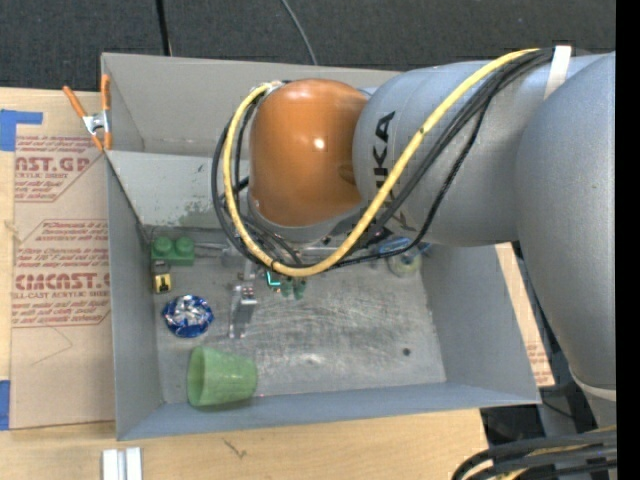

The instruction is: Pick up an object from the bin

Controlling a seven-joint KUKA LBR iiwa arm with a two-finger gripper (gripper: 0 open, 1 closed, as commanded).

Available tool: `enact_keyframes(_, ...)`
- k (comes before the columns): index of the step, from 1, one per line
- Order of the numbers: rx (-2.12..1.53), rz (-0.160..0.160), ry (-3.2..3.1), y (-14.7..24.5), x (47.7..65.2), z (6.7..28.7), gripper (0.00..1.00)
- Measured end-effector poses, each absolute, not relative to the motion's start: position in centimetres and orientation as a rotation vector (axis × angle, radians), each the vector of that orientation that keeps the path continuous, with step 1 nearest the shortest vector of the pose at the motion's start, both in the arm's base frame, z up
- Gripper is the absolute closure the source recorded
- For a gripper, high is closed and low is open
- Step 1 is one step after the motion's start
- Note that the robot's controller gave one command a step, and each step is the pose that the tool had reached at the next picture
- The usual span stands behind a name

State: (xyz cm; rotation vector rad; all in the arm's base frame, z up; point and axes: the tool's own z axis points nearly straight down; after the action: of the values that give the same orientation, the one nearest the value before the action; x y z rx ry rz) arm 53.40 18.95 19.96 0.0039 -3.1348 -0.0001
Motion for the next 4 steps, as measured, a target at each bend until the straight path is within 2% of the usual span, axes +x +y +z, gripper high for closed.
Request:
enact_keyframes(1, 0.100, -0.009, -3.154, 21.0, 55.2, 7.1, 0.00)
enact_keyframes(2, 0.163, -0.003, -3.143, 21.6, 54.0, 10.2, 0.00)
enact_keyframes(3, -0.093, -0.001, -3.140, 20.6, 53.8, 9.9, 0.00)
enact_keyframes(4, -0.176, -0.004, -3.144, 21.3, 54.5, 7.1, 0.00)
